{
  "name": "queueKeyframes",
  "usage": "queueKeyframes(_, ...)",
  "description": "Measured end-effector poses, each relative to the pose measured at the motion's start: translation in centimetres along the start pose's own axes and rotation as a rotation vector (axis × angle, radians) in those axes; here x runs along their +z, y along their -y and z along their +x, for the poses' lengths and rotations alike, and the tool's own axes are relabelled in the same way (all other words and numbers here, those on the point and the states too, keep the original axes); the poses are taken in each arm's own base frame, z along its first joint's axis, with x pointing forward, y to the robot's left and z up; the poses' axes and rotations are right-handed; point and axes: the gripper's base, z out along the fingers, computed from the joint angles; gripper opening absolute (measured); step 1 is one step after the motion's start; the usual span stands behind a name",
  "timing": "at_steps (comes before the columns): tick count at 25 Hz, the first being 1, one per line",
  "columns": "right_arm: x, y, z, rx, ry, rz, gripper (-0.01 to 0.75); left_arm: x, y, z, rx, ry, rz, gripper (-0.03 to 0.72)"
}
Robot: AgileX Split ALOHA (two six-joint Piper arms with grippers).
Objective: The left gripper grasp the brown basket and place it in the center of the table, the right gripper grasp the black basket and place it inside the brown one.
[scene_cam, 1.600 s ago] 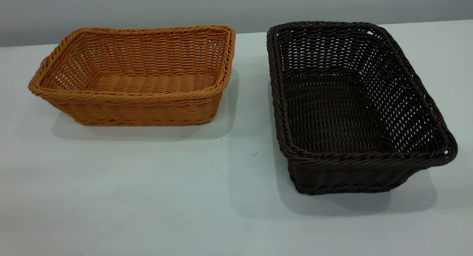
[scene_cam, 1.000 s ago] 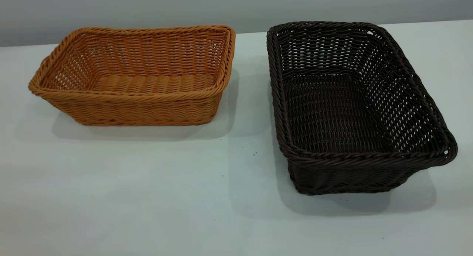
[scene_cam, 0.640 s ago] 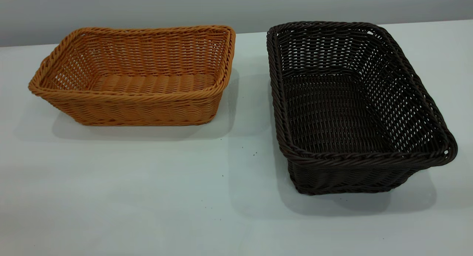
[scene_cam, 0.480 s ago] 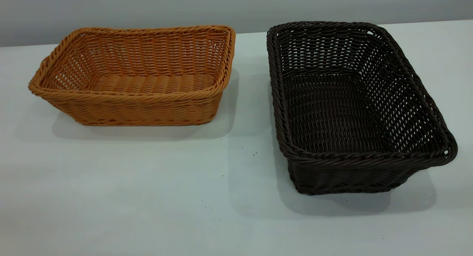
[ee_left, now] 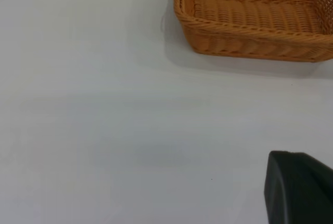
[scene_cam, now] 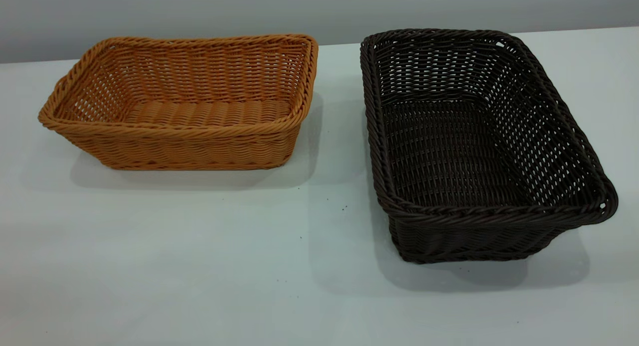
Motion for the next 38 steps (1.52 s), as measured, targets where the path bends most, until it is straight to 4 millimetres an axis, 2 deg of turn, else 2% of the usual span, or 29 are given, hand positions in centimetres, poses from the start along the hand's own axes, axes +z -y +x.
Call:
queueKeyframes(17,0.0,0.0,0.0,0.000,0.000,0.000,-0.001,0.0,0.1,-0.1,-0.006,0.014,0.011,-0.001)
queueKeyframes(22,-0.1,-0.3,-0.1,0.015,0.005,-0.029,-0.001,-0.1,0.6,-0.2,-0.035,0.020,0.072,-0.001)
queueKeyframes(27,-1.1,-0.8,-0.7,0.024,0.023,-0.071,-0.001,-0.1,1.3,-0.2,-0.060,0.022,0.141,-0.001)
queueKeyframes(30,-1.4,-1.0,-1.5,0.028,-0.015,-0.093,-0.001,-0.6,1.5,-0.7,-0.061,0.051,0.166,-0.001)
queueKeyframes(34,-1.7,-1.4,-3.4,0.026,-0.033,-0.144,-0.001,-2.2,1.8,-2.3,-0.016,0.160,0.199,-0.001)
queueKeyframes(38,-1.4,-1.9,-5.4,0.042,-0.022,-0.229,-0.001,-3.4,1.9,-4.2,-0.016,0.196,0.212,-0.001)
